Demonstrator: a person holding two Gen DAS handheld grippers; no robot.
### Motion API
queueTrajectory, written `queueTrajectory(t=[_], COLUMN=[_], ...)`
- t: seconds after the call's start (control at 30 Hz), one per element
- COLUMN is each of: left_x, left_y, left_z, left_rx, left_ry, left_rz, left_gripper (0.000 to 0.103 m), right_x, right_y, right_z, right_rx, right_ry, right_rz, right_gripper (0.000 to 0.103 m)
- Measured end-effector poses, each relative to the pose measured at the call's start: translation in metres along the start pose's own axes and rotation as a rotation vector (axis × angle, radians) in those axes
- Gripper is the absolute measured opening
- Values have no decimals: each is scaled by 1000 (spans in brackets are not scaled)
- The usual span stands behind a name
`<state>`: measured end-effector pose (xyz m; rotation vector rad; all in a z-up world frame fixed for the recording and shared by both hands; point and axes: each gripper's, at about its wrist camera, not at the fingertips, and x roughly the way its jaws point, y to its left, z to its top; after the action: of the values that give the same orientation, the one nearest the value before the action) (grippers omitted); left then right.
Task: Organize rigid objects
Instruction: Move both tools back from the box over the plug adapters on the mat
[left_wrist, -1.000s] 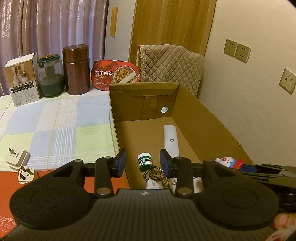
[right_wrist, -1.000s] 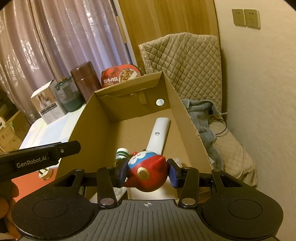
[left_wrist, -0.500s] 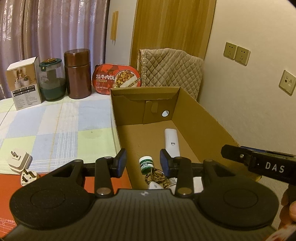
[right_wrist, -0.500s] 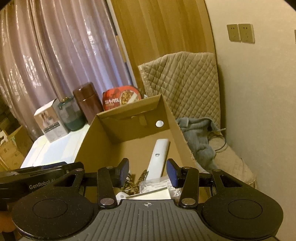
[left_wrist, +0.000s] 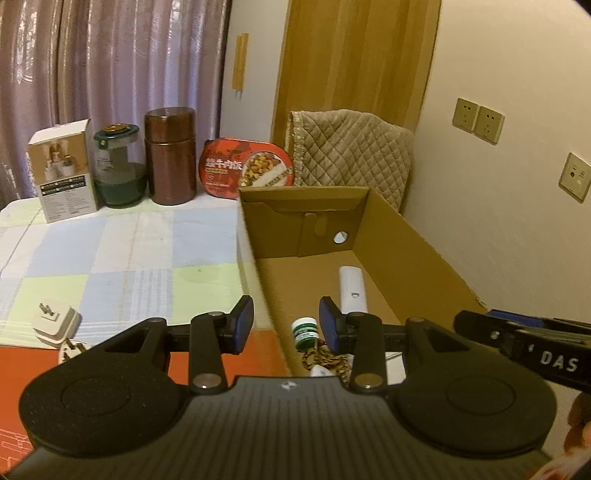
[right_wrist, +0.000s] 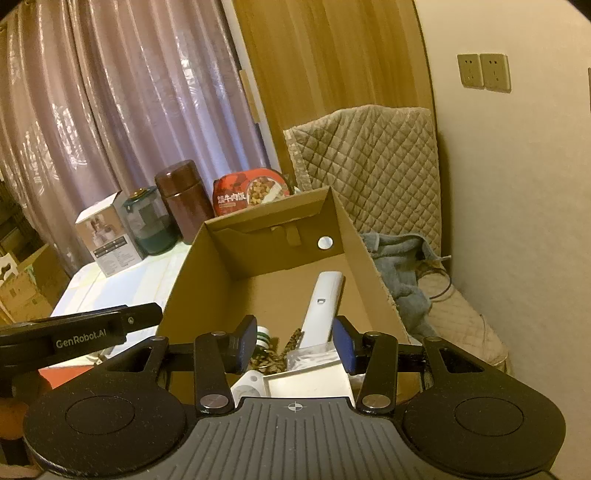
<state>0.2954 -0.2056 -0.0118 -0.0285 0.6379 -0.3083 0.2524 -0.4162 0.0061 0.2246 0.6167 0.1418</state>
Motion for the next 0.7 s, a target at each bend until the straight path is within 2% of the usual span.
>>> queueTrajectory(t=[0.27, 0.37, 0.43, 0.5, 0.57, 0.7], left_x=[-24, -35, -43, -51, -59, -73], left_y=[25, 43, 60, 78, 100, 145], left_z=[5, 3, 1, -2, -4, -9], left_rx=[13, 32, 43, 47, 41, 25], left_ry=[-17, -21, -21, -21, -18, -13], left_rz=[23, 42, 58, 80, 104, 157], left_gripper=[35, 41, 46, 52, 55, 60], right_x=[-16, -22, -24, -26, -26, -23], right_y=[25, 44, 58, 75, 92, 132], right_z=[8, 12, 13, 14, 15, 13], right_rx=[-27, -45, -57, -67, -75, -107], right_ry=[-31, -53, -72, -97, -114, -120], right_rz=[23, 51, 72, 98, 124, 180], right_gripper=[43, 44, 48, 63, 69, 73])
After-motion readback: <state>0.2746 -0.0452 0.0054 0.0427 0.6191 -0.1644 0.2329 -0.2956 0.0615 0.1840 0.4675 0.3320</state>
